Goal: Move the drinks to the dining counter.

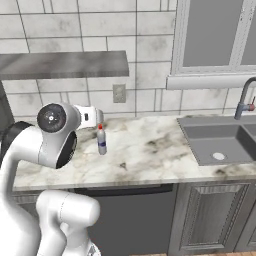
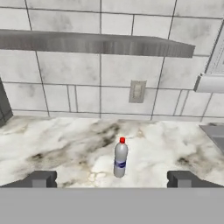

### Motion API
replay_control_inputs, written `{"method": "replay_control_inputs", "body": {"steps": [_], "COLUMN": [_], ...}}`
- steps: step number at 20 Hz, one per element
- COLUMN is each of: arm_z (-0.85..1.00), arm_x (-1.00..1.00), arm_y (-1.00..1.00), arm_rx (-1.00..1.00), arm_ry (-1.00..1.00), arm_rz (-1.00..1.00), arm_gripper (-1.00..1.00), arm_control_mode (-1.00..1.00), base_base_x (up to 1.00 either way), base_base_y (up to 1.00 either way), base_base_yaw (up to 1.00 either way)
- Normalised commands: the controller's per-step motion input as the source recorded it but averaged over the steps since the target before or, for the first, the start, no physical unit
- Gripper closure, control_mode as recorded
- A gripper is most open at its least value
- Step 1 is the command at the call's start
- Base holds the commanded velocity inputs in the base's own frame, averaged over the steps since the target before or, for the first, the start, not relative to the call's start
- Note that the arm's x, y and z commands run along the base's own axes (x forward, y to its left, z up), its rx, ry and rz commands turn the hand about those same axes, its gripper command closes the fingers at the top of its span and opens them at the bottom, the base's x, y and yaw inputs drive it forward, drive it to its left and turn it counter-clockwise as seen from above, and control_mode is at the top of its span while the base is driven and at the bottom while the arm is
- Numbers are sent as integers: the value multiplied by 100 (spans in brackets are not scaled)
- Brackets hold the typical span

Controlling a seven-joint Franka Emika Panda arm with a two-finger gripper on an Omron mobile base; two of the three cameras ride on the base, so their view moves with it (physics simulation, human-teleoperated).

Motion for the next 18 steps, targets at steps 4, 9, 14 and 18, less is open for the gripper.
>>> {"method": "replay_control_inputs", "body": {"steps": [4,9,14,18], "arm_z": [-38,-69,-65,-40], "arm_x": [47,16,28,33], "arm_y": [-10,-5,0,2], "arm_rx": [0,-3,-1,0], "arm_ry": [24,16,2,0], "arm_rz": [0,0,1,3], "arm_gripper": [-100,-100,-100,-100], "arm_control_mode": [-100,-100,-100,-100], "base_base_x": [0,0,0,0], "base_base_y": [0,0,0,0], "base_base_yaw": [0,0,0,0]}}
